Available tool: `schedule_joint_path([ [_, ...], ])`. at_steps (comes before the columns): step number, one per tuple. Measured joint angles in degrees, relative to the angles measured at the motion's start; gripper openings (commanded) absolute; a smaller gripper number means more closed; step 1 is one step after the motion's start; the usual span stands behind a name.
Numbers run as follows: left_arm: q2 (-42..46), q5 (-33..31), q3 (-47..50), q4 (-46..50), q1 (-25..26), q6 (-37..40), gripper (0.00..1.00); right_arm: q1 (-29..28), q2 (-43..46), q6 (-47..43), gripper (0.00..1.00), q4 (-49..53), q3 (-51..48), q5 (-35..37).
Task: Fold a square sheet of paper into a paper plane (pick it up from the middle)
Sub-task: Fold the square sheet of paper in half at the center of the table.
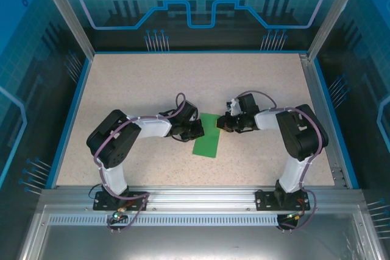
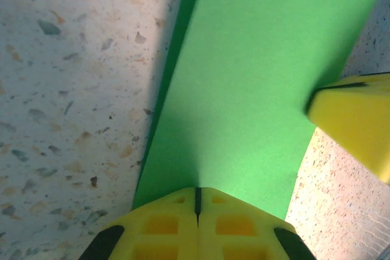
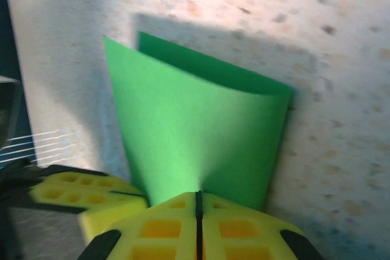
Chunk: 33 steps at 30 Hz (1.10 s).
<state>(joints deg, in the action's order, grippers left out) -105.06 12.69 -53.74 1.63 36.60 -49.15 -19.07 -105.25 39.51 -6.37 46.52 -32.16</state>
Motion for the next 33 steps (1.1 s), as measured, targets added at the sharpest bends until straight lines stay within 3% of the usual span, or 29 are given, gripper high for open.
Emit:
schedule_joint_path([
  [14, 0.0, 0.0, 0.0, 0.0, 0.0, 0.0, 0.0, 0.5, 0.4, -1.3, 0.11, 7.7, 6.1, 0.3],
  [33, -0.2, 0.1, 0.0, -0.3, 0.0, 0.0, 0.0, 1.5, -4.6, -1.0, 0.09, 8.8, 9.7, 1.1],
])
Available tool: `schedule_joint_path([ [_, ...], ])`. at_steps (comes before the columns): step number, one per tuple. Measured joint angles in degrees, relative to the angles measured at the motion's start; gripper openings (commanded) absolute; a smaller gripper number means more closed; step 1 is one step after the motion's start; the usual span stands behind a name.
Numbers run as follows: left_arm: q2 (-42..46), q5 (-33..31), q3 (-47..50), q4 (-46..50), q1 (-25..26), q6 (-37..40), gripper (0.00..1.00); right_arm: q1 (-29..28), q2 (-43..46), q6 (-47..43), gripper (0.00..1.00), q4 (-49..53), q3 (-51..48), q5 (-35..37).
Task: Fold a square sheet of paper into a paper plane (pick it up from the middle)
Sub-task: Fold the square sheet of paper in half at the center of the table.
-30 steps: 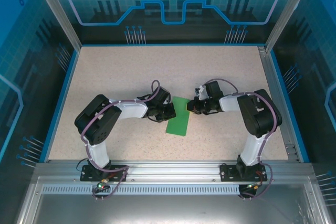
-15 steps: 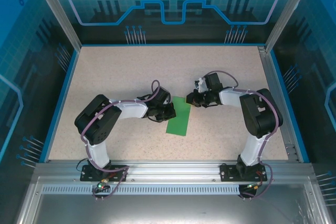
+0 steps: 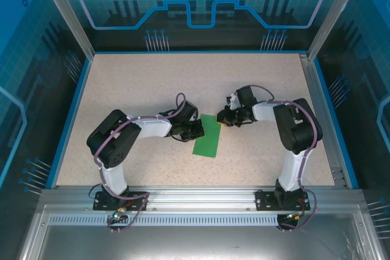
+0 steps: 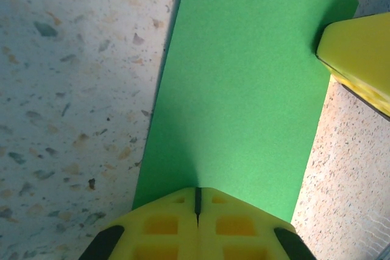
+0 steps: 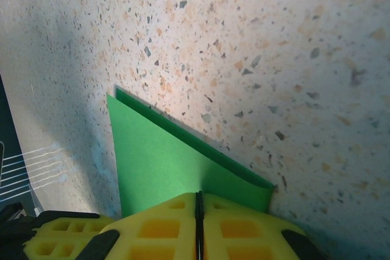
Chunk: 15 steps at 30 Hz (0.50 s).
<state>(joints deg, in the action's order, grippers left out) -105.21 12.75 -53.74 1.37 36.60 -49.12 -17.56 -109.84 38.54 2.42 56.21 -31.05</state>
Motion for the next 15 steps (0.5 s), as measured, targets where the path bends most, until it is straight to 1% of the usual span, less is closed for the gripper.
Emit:
schedule_joint_path([
  [10, 0.0, 0.1, 0.3, -0.4, 0.0, 0.0, 0.0, 0.6, 0.2, 0.0, 0.09, 1.6, 3.6, 0.0],
  [15, 0.0, 0.1, 0.3, -0.4, 0.0, 0.0, 0.0, 0.7, -2.1, 0.0, 0.09, 1.4, 4.3, 0.2],
])
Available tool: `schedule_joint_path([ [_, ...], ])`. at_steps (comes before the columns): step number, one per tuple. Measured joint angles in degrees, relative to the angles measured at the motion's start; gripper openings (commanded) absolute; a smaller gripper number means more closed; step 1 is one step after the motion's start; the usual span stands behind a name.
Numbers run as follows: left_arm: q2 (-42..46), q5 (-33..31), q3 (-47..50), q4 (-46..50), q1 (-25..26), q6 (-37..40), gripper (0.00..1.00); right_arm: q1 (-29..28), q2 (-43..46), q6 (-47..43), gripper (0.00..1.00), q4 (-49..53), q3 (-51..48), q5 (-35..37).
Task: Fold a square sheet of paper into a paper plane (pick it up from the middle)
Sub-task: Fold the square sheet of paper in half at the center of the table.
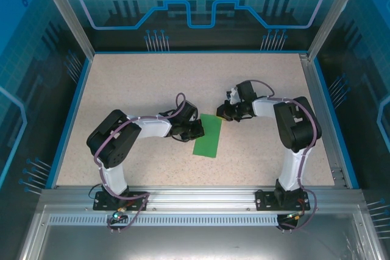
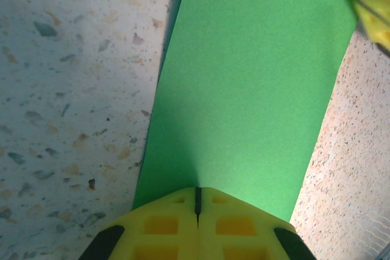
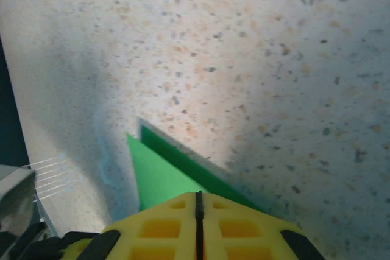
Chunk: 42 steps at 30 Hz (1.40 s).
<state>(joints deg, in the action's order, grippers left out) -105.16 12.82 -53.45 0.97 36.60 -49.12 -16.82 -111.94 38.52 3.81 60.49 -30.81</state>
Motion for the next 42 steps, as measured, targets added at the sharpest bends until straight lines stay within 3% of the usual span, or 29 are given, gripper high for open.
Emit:
schedule_joint_path([
  [13, 0.0, 0.1, 0.0, -0.2, 0.0, 0.0, 0.0, 1.7, -1.0, 2.4, 0.1, -3.1, -1.3, -3.5],
  [29, 0.0, 0.1, 0.0, -0.2, 0.0, 0.0, 0.0, 1.9, -0.6, 0.0, 0.09, 3.1, 0.8, 1.7],
  [37, 0.0, 0.1, 0.0, -0.2, 0.0, 0.0, 0.0, 2.0, -2.8, 0.7, 0.1, 10.4, 5.9, 0.5],
  [42, 0.0, 0.1, 0.0, -0.2, 0.0, 0.0, 0.0, 2.7, 0.8, 1.3, 0.12, 11.8, 4.8, 0.2],
])
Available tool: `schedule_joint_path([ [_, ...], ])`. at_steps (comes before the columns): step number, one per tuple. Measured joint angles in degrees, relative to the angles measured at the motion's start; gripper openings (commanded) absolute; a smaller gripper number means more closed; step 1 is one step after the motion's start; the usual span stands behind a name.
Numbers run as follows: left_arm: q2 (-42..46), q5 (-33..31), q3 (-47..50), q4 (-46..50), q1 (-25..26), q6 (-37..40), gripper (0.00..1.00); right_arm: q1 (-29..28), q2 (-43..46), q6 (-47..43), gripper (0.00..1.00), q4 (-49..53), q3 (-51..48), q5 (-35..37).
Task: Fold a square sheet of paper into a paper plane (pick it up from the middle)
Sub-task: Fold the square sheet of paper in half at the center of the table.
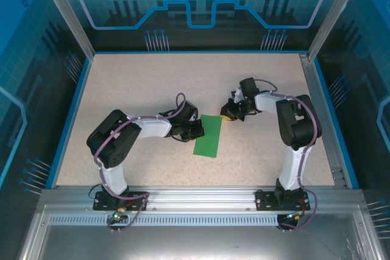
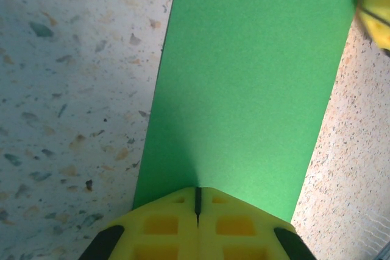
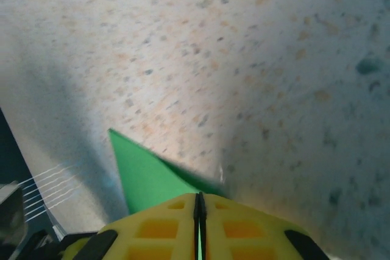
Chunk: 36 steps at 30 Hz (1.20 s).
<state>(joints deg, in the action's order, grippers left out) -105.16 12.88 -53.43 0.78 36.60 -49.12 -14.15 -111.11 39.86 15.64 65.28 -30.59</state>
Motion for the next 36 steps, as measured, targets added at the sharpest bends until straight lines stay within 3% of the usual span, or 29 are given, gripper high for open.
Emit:
schedule_joint_path([
  [8, 0.0, 0.0, 0.0, 0.0, 0.0, 0.0, 0.0, -1.7, 19.0, 0.2, 0.09, -4.0, -10.3, 1.6],
  [15, 0.2, -0.1, 0.0, 0.0, 0.0, 0.0, 0.0, -11.4, 29.8, 2.5, 0.06, -6.9, -27.1, 5.2],
  [18, 0.2, -0.1, 0.2, -0.1, 0.0, 0.0, 0.0, -16.7, 31.1, 4.3, 0.07, -9.0, -31.1, 5.5],
  [25, 0.2, -0.1, 0.3, -0.5, 0.0, 0.0, 0.0, -20.7, 28.1, 7.5, 0.07, -15.0, -35.1, 4.5],
  [36, 0.3, -0.2, 0.5, -0.5, 0.1, 0.0, 0.0, -21.6, 23.4, 7.9, 0.07, -16.8, -35.1, 4.7],
])
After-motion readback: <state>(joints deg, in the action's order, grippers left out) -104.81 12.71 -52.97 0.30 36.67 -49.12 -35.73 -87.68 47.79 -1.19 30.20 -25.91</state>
